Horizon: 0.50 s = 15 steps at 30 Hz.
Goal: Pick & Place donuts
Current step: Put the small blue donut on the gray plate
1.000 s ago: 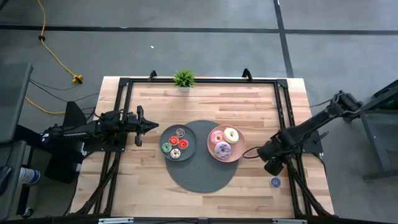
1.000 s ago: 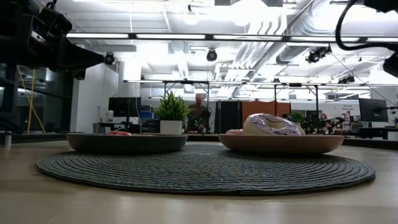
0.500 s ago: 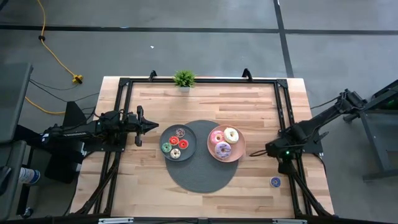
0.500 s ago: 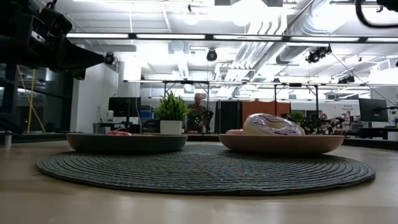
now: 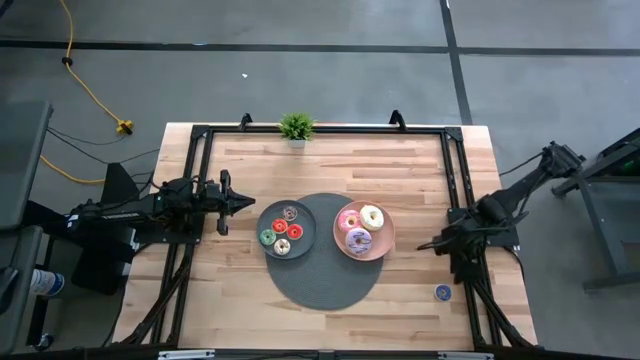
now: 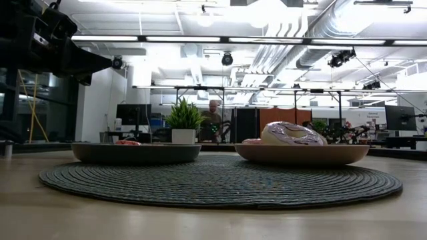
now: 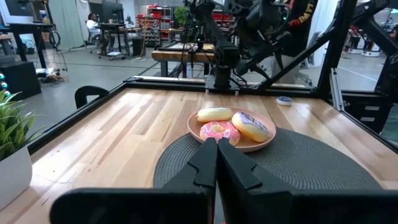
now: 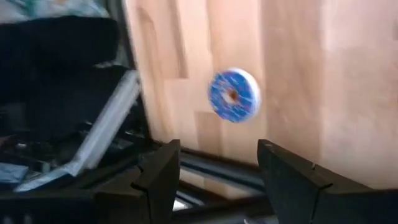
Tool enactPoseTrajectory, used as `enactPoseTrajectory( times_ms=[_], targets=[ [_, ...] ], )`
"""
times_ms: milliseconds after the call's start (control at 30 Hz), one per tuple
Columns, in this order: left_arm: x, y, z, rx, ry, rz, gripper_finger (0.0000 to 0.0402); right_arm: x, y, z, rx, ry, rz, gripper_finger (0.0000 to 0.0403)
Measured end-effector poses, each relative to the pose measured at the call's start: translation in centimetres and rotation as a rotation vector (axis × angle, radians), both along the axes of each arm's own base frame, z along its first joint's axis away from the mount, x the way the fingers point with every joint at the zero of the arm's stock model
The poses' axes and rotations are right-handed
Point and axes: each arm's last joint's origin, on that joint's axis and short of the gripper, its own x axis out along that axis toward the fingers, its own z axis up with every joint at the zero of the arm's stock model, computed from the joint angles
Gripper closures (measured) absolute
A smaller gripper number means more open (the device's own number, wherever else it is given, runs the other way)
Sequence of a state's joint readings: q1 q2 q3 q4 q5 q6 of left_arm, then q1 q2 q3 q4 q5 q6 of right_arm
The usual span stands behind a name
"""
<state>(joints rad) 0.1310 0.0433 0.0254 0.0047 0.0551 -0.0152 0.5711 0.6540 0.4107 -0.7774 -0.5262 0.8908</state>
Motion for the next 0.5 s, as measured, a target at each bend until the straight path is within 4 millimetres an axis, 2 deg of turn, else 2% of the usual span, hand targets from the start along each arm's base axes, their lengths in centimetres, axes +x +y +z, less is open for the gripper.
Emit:
enactPoseTrajectory(
  times_ms=[233, 500],
  targets=[
    [0.0, 0.0, 0.0, 0.0, 0.0, 0.0, 0.0399, -0.7, 0.1, -2.3, 0.02, -0.033, 0.031, 0.0199],
    [0.0, 0.0, 0.0, 0.0, 0.0, 0.0, 0.0399, -1.2, 0.0, -4.6, -0.031, -0.047, -0.069, 0.0199]
  ],
)
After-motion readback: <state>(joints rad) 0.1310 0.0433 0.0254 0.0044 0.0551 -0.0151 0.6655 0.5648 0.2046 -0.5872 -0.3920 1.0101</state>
